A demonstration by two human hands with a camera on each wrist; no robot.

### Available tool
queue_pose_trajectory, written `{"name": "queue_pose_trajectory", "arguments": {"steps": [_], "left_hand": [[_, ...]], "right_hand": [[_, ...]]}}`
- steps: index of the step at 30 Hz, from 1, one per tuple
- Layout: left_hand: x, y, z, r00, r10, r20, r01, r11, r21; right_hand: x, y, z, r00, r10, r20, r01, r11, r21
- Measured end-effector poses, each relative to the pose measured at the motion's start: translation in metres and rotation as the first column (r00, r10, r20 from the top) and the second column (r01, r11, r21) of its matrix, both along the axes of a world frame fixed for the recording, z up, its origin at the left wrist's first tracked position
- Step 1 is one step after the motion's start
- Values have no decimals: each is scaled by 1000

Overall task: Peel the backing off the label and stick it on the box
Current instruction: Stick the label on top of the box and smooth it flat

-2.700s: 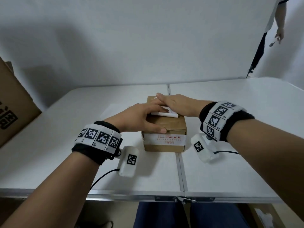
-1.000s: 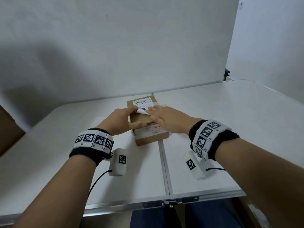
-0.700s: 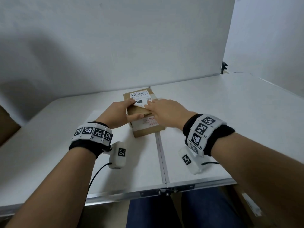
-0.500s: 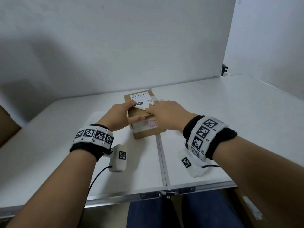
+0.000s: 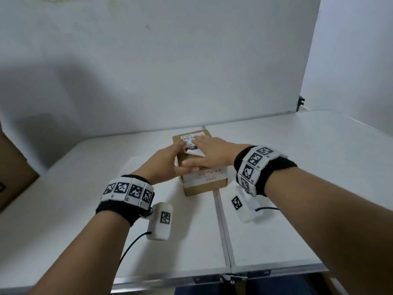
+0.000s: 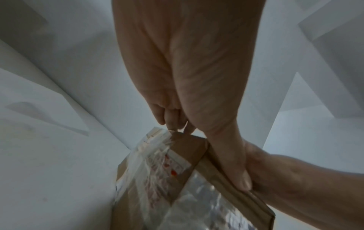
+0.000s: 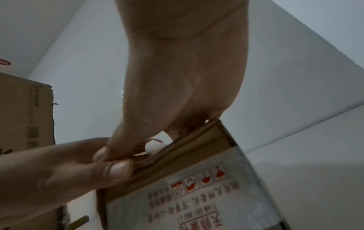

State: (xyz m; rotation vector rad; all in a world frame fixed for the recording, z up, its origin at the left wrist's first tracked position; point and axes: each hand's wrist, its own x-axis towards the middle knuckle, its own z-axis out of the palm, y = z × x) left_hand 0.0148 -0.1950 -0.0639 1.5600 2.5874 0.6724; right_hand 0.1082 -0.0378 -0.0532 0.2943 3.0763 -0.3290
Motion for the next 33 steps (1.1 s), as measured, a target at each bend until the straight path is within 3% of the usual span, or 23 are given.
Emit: {"name": "queue_pose_trajectory", "arguments": {"steps": [4, 14, 23, 33], "left_hand": [[-11, -6, -2, 995, -73, 69, 70, 997, 43], [-6, -7, -7, 998, -17, 60, 12, 996, 91], [1, -8, 1, 998, 53, 38, -52, 998, -27], [-5, -8, -2, 998, 36, 56, -35, 999, -18]], "right_hand": [[-5, -2, -3, 998, 28, 59, -30, 999, 36], [10, -15, -11, 994, 109, -14, -108, 992, 67], [31, -27, -19, 989, 138, -59, -134, 989, 68], [40, -37, -10, 987, 124, -102, -112, 987, 111]]}}
